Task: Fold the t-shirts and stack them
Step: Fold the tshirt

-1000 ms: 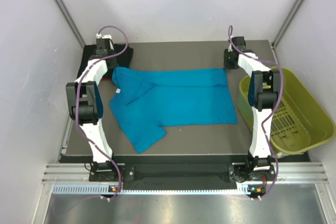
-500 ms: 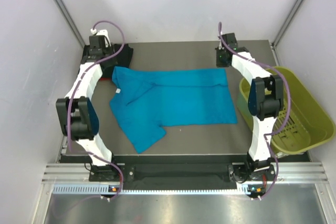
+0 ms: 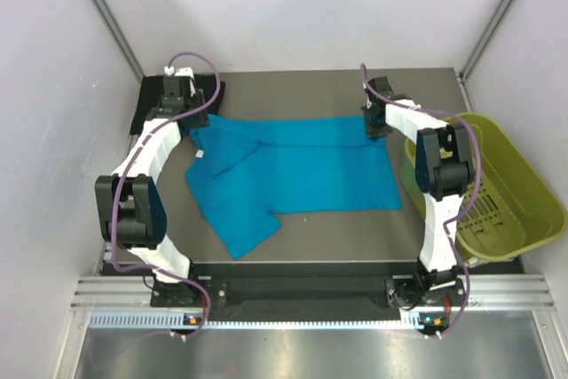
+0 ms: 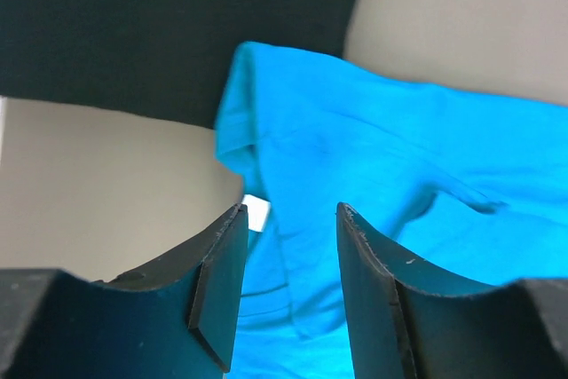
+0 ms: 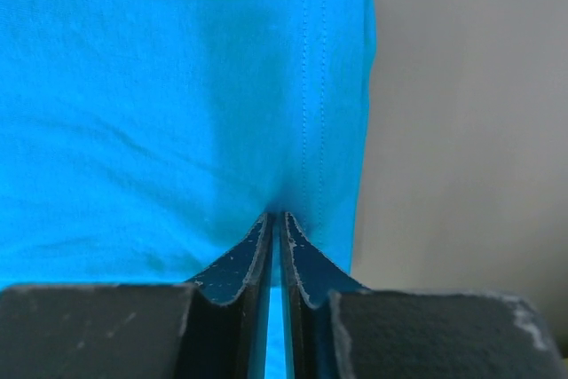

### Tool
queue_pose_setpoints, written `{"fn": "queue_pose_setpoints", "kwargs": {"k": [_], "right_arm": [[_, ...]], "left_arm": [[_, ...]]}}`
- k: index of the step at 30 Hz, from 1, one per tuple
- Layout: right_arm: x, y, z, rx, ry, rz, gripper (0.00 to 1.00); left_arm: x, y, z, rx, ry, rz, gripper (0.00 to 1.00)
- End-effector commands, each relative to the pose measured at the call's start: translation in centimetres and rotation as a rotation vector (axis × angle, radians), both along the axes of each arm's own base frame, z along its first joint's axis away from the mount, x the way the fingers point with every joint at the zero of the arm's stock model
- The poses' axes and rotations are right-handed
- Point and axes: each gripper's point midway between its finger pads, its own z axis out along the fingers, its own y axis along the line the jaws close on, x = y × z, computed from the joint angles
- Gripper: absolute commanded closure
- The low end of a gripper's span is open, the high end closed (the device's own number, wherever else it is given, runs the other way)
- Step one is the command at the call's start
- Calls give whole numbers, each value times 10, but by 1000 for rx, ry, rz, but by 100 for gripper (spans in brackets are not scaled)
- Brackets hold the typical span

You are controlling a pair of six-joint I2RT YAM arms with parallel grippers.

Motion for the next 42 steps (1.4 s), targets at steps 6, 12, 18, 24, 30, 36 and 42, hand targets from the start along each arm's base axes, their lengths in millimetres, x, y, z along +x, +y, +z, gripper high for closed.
{"fn": "queue_pose_setpoints", "kwargs": {"k": [6,12,18,24,30,36,42], "right_arm": [[6,7,50,55,-87,25,90],[-7,14,41,104,-59,37,91],[-19,12,15,97,-8,29,93],[-25,8,7,78,15,24,93],[-14,16,49,118,-65,19,89],[-13,59,96,251,-163,30,77],[-22,161,119,405,-269,153,69]], "left_arm": [[-8,21,5,15,-1,76,50],[-21,37,4,-49,-3,123,49],[-31,45,1,-122,-29,156,47],[-37,60,-5,-155,-36,201,48],[-35,49,-12,-204,-14,148,48],[-37,32,-28,-344,8,85,48],[-44,0,-48,-466,87,-41,49]]}}
